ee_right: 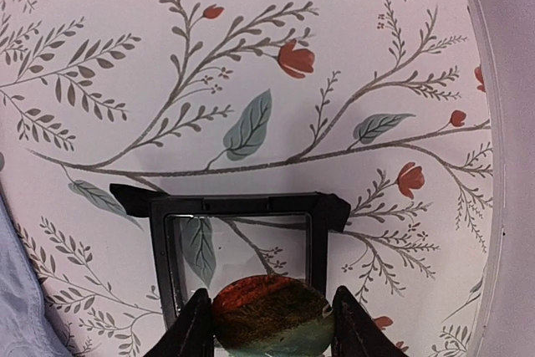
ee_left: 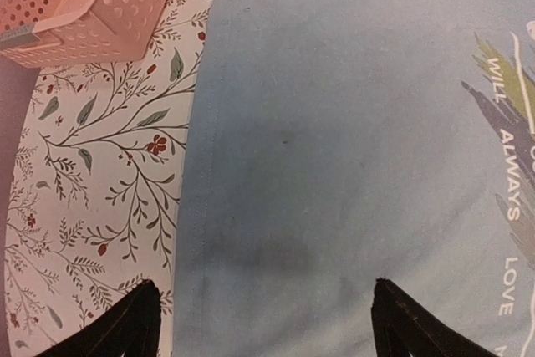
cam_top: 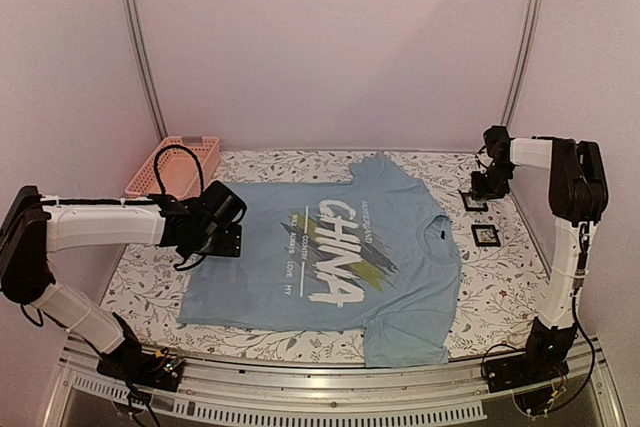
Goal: Pin the brooch onto the clothing
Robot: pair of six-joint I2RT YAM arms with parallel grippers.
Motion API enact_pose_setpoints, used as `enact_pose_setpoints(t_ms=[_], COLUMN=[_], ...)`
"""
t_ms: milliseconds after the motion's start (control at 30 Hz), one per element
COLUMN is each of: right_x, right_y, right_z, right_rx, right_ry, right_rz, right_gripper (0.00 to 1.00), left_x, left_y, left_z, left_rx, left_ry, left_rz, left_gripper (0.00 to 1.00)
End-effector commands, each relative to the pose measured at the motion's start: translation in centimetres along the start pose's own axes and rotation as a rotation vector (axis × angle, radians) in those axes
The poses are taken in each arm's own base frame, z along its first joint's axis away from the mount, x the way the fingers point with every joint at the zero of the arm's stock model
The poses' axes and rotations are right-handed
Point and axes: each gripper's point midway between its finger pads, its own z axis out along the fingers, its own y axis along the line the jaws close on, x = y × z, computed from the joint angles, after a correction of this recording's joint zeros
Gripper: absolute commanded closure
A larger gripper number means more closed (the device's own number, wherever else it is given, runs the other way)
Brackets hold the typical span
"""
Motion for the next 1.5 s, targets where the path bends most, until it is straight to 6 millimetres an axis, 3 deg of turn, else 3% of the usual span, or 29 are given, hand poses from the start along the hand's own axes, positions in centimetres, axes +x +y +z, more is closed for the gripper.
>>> enact_pose_setpoints(t_ms=[0,67,167,333,467,633,767,900,1133,1300,1467], right_x=[-1.5,-1.8,-2.3,-3.2,-2.5,1.6,6.0,10.4,16.5,19.4,21.3], right_y=[-0.1,0.1,3.1,8.8,14.9,24.4,30.5,34.3,36.7,37.3,38.2], right_z=[-3.2,-4.1,-6.0,-11.1,-15.6,-21.4,-24.9,-28.0,-31.6,-33.4,-34.5], right_rx=[-0.008,-0.024,-0.101,-0.249,-0.357,-0.572,-0.709,-0.838,-0.973,-1.018,-1.041], right_ry=[-0.069,-0.081,-0.117,-0.234,-0.333,-0.388,-0.384,-0.350,-0.247,-0.200,-0.163], right_rz=[0.016,0.016,-0.029,-0.163,-0.319,-0.578,-0.769,-0.890,-1.004,-1.048,-1.097], right_gripper=[0.61,0.61,0.61,0.61,0.61,0.60,0.60,0.60,0.60,0.60,0.60], left_x=[-0.7,-1.0,-2.4,-7.4,-10.7,-12.7,-14.0,-12.9,-5.2,-3.5,-1.3], left_y=[-0.6,-0.8,-1.7,-4.1,-6.5,-8.8,-9.7,-11.3,-12.4,-13.4,-15.8], left_z=[-0.3,-0.4,-1.0,-4.5,-7.8,-11.1,-15.1,-20.1,-25.2,-26.3,-24.9], left_rx=[0.014,0.025,0.073,0.222,0.381,0.516,0.587,0.675,0.624,0.494,0.363], left_ry=[-0.030,-0.039,-0.081,-0.226,-0.303,-0.396,-0.552,-0.814,-1.324,-1.387,-1.326], left_rz=[0.013,0.018,0.048,0.067,0.062,0.146,0.308,0.592,1.210,1.425,1.678], left_gripper=[0.13,0.13,0.13,0.13,0.14,0.17,0.17,0.20,0.21,0.25,0.37])
